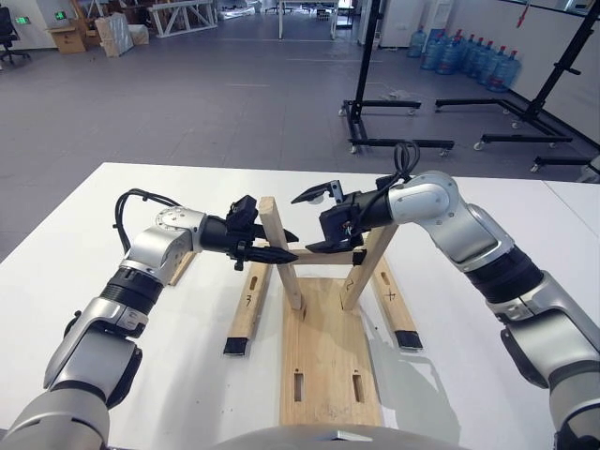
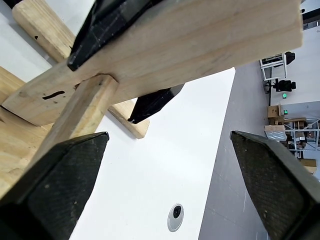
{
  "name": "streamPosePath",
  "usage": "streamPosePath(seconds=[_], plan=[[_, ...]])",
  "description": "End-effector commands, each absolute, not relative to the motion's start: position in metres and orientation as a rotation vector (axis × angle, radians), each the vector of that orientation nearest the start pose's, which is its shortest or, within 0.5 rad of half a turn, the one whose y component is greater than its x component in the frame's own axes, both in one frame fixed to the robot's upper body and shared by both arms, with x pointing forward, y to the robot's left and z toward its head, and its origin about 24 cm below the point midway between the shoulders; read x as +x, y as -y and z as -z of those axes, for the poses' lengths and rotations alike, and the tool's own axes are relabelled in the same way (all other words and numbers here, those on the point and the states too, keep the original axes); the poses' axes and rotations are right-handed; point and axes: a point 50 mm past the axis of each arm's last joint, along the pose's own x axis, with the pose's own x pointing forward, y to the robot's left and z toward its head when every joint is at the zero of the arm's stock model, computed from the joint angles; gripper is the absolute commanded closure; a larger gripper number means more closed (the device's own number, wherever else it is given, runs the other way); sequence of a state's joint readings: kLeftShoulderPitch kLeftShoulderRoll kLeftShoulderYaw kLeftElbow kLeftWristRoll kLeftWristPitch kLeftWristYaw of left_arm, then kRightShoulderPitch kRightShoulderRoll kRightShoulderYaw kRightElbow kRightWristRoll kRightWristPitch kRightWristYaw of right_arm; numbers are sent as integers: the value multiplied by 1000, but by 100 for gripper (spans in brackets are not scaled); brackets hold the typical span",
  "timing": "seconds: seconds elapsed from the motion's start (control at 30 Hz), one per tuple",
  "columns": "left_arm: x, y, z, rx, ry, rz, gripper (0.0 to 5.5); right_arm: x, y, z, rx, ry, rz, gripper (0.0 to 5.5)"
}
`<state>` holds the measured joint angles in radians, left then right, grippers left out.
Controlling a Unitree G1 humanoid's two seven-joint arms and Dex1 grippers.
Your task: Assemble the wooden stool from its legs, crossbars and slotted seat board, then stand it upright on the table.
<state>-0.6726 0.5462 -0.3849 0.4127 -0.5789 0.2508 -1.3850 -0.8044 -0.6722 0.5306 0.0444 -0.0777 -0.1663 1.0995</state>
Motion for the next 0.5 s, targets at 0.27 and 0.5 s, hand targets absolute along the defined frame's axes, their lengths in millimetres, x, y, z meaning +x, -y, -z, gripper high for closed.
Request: streamPosePath(seconds=[0.27,0.5], plan=[[298,-161,-10,125,-763,1246,347,244,88,-55,-1244,-284,-2128,100],[294,-167,-8,185,-794,1276,347,259,76,-70,-1253,18,-1825,100]])
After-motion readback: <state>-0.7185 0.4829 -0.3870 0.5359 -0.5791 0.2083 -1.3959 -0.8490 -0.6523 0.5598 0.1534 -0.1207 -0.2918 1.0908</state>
